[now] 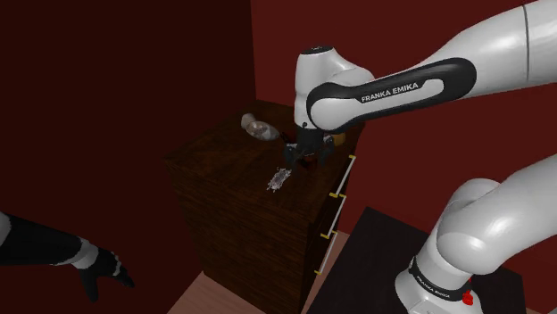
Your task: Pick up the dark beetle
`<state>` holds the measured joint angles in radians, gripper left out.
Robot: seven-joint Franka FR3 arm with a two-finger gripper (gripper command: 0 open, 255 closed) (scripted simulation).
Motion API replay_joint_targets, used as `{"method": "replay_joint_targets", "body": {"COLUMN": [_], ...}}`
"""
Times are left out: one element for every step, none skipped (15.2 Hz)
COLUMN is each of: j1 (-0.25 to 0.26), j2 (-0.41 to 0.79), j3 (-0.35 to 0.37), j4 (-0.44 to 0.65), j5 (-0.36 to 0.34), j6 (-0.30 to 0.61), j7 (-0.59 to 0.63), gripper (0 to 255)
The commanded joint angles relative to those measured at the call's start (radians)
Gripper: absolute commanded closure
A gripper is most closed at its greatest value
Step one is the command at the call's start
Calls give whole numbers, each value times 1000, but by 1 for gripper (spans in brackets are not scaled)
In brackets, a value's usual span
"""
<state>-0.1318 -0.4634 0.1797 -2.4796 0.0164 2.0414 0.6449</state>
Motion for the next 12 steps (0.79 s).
{"method": "replay_joint_targets", "body": {"j1": [-25, -37, -49, -62, -74, -86, -97, -108, -119, -129, -131, -131], "j2": [76, 110, 144, 179, 213, 248, 283, 317, 352, 386, 400, 408], "j3": [16, 22, 28, 33, 38, 41, 44, 46, 47, 47, 45, 45], "j4": [16, 24, 34, 45, 57, 70, 84, 100, 116, 133, 141, 135], "j5": [-7, -14, -21, -30, -41, -53, -67, -82, -98, -116, -123, -128], "j6": [85, 121, 156, 190, 222, 254, 284, 312, 339, 365, 375, 389], "j7": [76, 112, 149, 186, 224, 262, 301, 340, 380, 421, 438, 442], "gripper": [0, 0, 0, 0, 0, 0, 0, 0, 0, 0, 0, 0]}}
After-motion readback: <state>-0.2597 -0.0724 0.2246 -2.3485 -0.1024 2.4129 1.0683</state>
